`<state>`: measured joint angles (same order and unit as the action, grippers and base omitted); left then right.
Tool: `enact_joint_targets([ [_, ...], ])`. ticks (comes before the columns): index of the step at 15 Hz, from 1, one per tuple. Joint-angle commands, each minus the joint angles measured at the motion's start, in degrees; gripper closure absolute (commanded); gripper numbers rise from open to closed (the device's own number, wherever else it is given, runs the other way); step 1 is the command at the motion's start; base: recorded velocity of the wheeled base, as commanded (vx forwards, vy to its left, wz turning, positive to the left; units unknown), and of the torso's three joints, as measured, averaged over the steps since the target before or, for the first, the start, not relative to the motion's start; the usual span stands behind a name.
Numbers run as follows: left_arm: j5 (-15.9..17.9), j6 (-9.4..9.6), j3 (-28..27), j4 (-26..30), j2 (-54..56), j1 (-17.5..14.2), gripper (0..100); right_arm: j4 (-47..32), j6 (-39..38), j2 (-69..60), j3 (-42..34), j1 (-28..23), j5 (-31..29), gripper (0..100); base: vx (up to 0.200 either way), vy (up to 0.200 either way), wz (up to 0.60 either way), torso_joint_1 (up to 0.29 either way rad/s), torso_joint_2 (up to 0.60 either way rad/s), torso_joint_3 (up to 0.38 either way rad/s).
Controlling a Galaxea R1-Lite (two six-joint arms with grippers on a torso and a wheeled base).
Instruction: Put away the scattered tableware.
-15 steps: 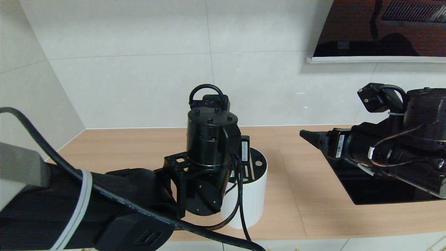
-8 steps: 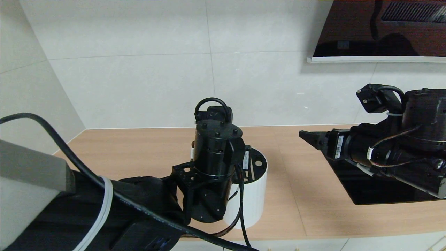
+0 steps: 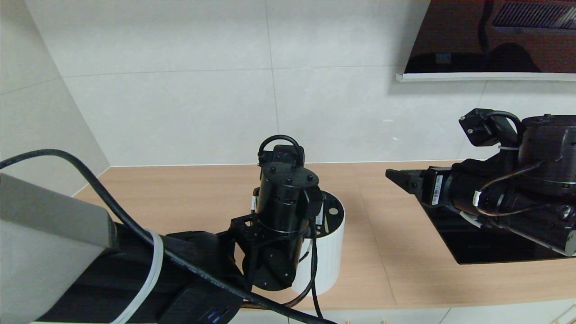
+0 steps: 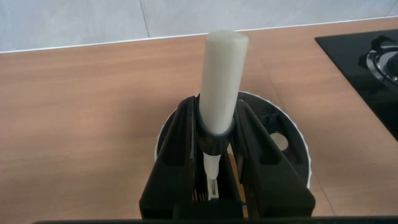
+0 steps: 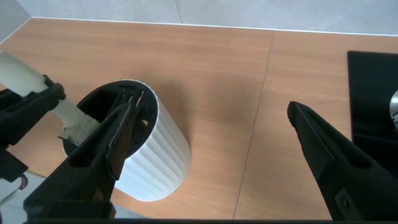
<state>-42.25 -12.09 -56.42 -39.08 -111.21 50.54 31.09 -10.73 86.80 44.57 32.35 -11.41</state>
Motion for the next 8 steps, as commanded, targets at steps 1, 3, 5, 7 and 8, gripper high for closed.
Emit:
enact_joint_targets([
  [1, 0.0, -0.04, 0.1, -0.1, -0.1, 0.0, 100, 0.0, 0.0, 0.1, 0.0, 0.0, 0.0, 0, 0.0, 0.0, 0.0, 0.0, 0.0, 0.0],
  [3, 0.0, -0.04, 0.1, -0.1, -0.1, 0.1, 0, 0.0, 0.0, 0.1, 0.0, 0.0, 0.1, 0, 0.0, 0.0, 0.0, 0.0, 0.0, 0.0],
  [5, 0.0, -0.12, 0.1, -0.1, -0.1, 0.1, 0, 0.0, 0.0, 0.1, 0.0, 0.0, 0.0, 0, 0.0, 0.0, 0.0, 0.0, 0.0, 0.0],
  [7, 0.0, -0.12, 0.1, -0.1, -0.1, 0.1, 0, 0.0, 0.0, 0.1, 0.0, 0.0, 0.1, 0, 0.0, 0.0, 0.0, 0.0, 0.0, 0.0],
  [8, 0.0, -0.12, 0.1, -0.1, -0.1, 0.1, 0, 0.0, 0.0, 0.1, 0.0, 0.0, 0.1, 0, 0.0, 0.0, 0.0, 0.0, 0.0, 0.0],
])
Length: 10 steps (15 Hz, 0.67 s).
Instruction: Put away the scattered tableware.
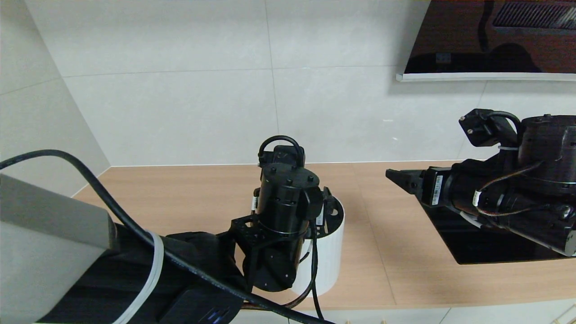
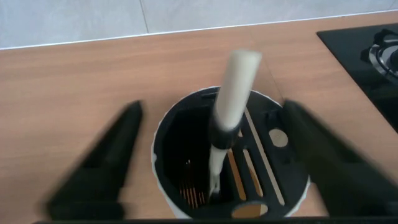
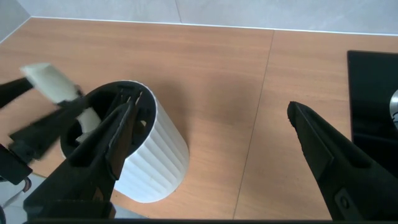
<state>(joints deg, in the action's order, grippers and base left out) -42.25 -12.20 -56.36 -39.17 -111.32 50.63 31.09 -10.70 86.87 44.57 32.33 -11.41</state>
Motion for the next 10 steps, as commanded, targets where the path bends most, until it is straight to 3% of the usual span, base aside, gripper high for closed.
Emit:
enact_joint_targets([
  [1, 0.0, -0.01, 0.0, 0.0, 0.1, 0.0, 0, 0.0, 0.0, 0.1, 0.0, 0.0, 0.0, 0, 0.0, 0.0, 0.0, 0.0, 0.0, 0.0],
  [6, 0.9, 0.07, 2.4, -2.9, 5.7, 0.3, 0, 0.0, -0.1, -0.3, -0.1, 0.0, 0.2, 0, 0.0, 0.0, 0.0, 0.0, 0.0, 0.0],
  [8, 6.7, 1.83, 5.6, -2.6, 14.6, 1.3, 0, 0.0, -0.1, -1.5, -0.5, 0.0, 0.5, 0, 0.0, 0.0, 0.0, 0.0, 0.0, 0.0],
  [10, 12.5, 5.79, 8.6, -2.0, 20.7, 1.1, 0, 0.0, -0.1, -3.9, -0.7, -0.1, 0.6, 0, 0.0, 0.0, 0.0, 0.0, 0.0, 0.0],
])
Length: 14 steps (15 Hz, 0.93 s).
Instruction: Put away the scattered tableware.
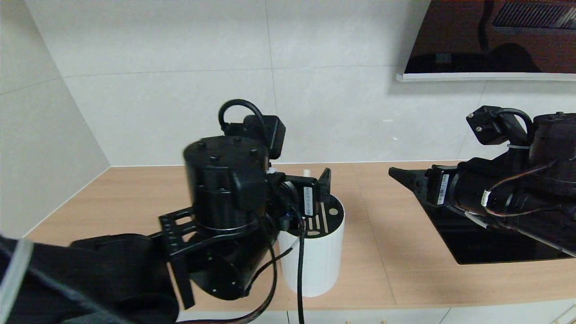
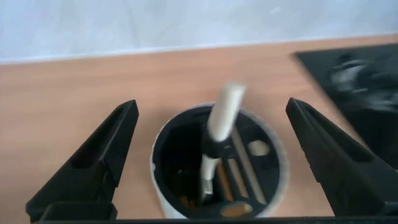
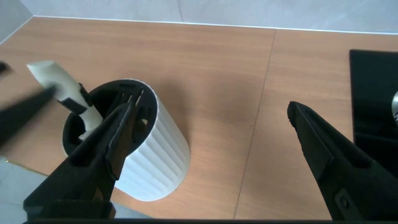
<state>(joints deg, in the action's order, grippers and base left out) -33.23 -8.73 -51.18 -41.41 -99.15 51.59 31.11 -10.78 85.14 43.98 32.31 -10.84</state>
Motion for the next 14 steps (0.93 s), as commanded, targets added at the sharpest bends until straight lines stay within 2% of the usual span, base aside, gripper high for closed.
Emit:
enact_joint_targets([
  [1, 5.1, 4.6, 5.1, 0.0, 11.0, -0.2, 0, 0.1, 0.0, -3.3, -0.1, 0.0, -0.1, 0, 0.0, 0.0, 0.0, 0.0, 0.0, 0.0],
  [2, 5.7, 5.83, 6.3, 0.0, 13.7, -1.5, 0, 0.1, 0.0, -4.9, -0.2, 0.0, -0.2, 0, 0.0, 0.0, 0.0, 0.0, 0.0, 0.0],
  [4, 5.5, 5.74, 8.7, 0.0, 21.5, -3.6, 0, 0.0, 0.1, -10.6, -3.8, 0.0, -0.5, 0, 0.0, 0.0, 0.0, 0.0, 0.0, 0.0],
  [6, 6.0, 6.09, 15.2, 0.6, 30.9, -6.9, 0, -0.3, 0.1, -17.4, -9.1, 0.0, -0.6, 0, 0.0, 0.0, 0.0, 0.0, 0.0, 0.0],
  [7, 8.2, 6.18, 19.5, 0.7, 36.1, -10.7, 0, -0.4, 0.1, -23.1, -13.2, -0.1, -0.8, 0, 0.0, 0.0, 0.0, 0.0, 0.0, 0.0],
  [9, 13.1, 6.18, 25.7, 1.4, 45.9, -16.3, 0, -1.2, 1.4, -34.5, -20.3, 0.0, -0.9, 0, 0.0, 0.0, 0.0, 0.0, 0.0, 0.0],
  [10, 14.4, 6.18, 27.1, 2.5, 49.1, -17.6, 0, -2.6, 2.3, -38.5, -22.2, -0.1, -0.9, 0, 0.0, 0.0, 0.0, 0.0, 0.0, 0.0],
  [11, 15.1, 6.27, 28.3, 6.4, 54.5, -19.9, 0, -6.4, 3.7, -44.8, -24.4, -1.5, -0.9, 0, 0.0, 0.0, 0.0, 0.0, 0.0, 0.0],
  [13, 15.4, 6.27, 28.2, 19.3, 65.7, -24.5, 0, -15.4, 7.7, -56.0, -25.9, -11.1, 0.3, 0, 0.0, 0.0, 0.0, 0.0, 0.0, 0.0],
  [14, 16.0, 6.44, 28.3, 24.4, 70.2, -26.4, 0, -18.6, 8.1, -60.8, -25.8, -13.5, 1.3, 0, 0.0, 0.0, 0.0, 0.0, 0.0, 0.0],
])
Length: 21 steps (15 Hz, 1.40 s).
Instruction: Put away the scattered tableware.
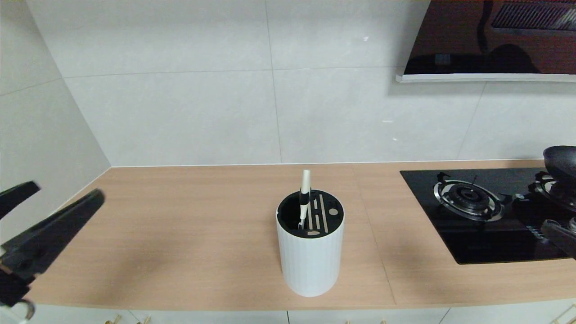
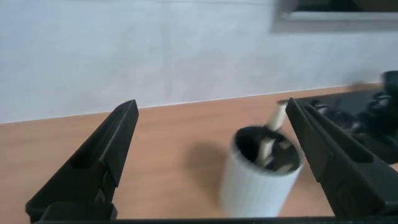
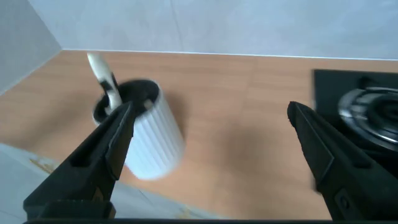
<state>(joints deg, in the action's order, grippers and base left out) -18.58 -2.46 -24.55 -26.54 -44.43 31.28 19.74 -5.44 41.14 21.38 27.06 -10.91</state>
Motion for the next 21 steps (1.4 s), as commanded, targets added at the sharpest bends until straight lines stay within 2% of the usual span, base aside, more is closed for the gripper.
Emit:
enact_joint_targets([
  [1, 2.1, 0.27, 1.8, 12.6, 18.5, -7.9, 0, -9.4, 2.9, -19.9, -2.9, -9.4, 1.4, 0, 0.0, 0.0, 0.0, 0.0, 0.0, 0.0],
  [2, 4.1, 0.62, 1.9, 18.5, 25.5, -12.6, 0, -14.4, 3.2, -26.6, -2.8, -12.8, 0.9, 0, 0.0, 0.0, 0.0, 0.0, 0.0, 0.0],
  [4, 8.7, 1.41, 1.9, 25.9, 34.6, -18.5, 0, -19.2, 4.2, -35.0, -2.8, -17.8, 1.1, 0, 0.0, 0.0, 0.0, 0.0, 0.0, 0.0],
  [5, 11.0, 2.02, 1.7, 29.3, 38.3, -20.1, 0, -19.6, 4.4, -35.5, -3.1, -18.9, 0.6, 0, 0.0, 0.0, 0.0, 0.0, 0.0, 0.0],
  [6, 10.8, 2.46, 2.0, 30.4, 38.9, -20.9, 0, -18.9, 4.5, -35.4, -3.0, -19.9, 0.3, 0, 0.0, 0.0, 0.0, 0.0, 0.0, 0.0],
  [8, 5.4, 0.88, 2.5, 29.7, 38.8, -21.7, 0, -18.2, 6.0, -35.4, -3.2, -20.7, 0.3, 0, 0.0, 0.0, 0.0, 0.0, 0.0, 0.0],
  [10, 4.3, 0.79, 4.5, 28.3, 38.8, -24.8, 0, -18.6, 7.5, -38.4, -5.0, -26.0, 1.9, 0, 0.0, 0.0, 0.0, 0.0, 0.0, 0.0],
  [11, 4.3, 0.88, 5.9, 26.5, 38.9, -26.0, 0, -19.1, 7.6, -41.1, -7.0, -26.8, 4.8, 0, 0.0, 0.0, 0.0, 0.0, 0.0, 0.0],
  [12, 4.9, 1.32, 7.6, 25.0, 39.9, -28.7, 0, -18.5, 7.8, -41.1, -9.9, -26.8, 5.4, 0, 0.0, 0.0, 0.0, 0.0, 0.0, 0.0],
  [13, 5.6, 2.29, 8.5, 25.2, 41.4, -29.9, 0, -17.6, 7.8, -41.1, -11.4, -26.8, 5.0, 0, 0.0, 0.0, 0.0, 0.0, 0.0, 0.0],
  [14, 9.1, 5.19, 11.0, 26.9, 44.3, -31.2, 0, -15.3, 7.6, -41.1, -14.8, -26.8, 4.8, 0, 0.0, 0.0, 0.0, 0.0, 0.0, 0.0],
  [15, 10.0, 6.59, 13.3, 27.0, 44.4, -31.3, 0, -13.5, 7.5, -41.1, -17.0, -26.8, 4.8, 0, 0.0, 0.0, 0.0, 0.0, 0.0, 0.0],
  [16, 10.2, 6.77, 16.6, 26.5, 44.4, -31.3, 0, -10.3, 7.5, -41.1, -20.3, -26.8, 5.2, 0, 0.0, 0.0, 0.0, 0.0, 0.0, 0.0],
  [18, 14.2, 6.59, 23.5, 26.1, 44.4, -31.3, 0, -11.2, 7.1, -41.1, -21.4, -26.8, 8.1, 0, 0.0, 0.0, 0.0, 0.0, 0.0, 0.0],
  [20, 18.3, 4.66, 24.6, 26.5, 44.4, -31.3, 0, -15.0, 7.3, -41.1, -21.4, -26.8, 10.2, 0, 0.0, 0.0, 0.0, 0.0, 0.0, 0.0],
  [21, 18.3, 4.57, 24.6, 26.6, 44.4, -31.3, 0, -19.3, 7.5, -41.1, -21.4, -26.8, 10.6, 0, 0.0, 0.0, 0.0, 0.0, 0.0, 0.0],
])
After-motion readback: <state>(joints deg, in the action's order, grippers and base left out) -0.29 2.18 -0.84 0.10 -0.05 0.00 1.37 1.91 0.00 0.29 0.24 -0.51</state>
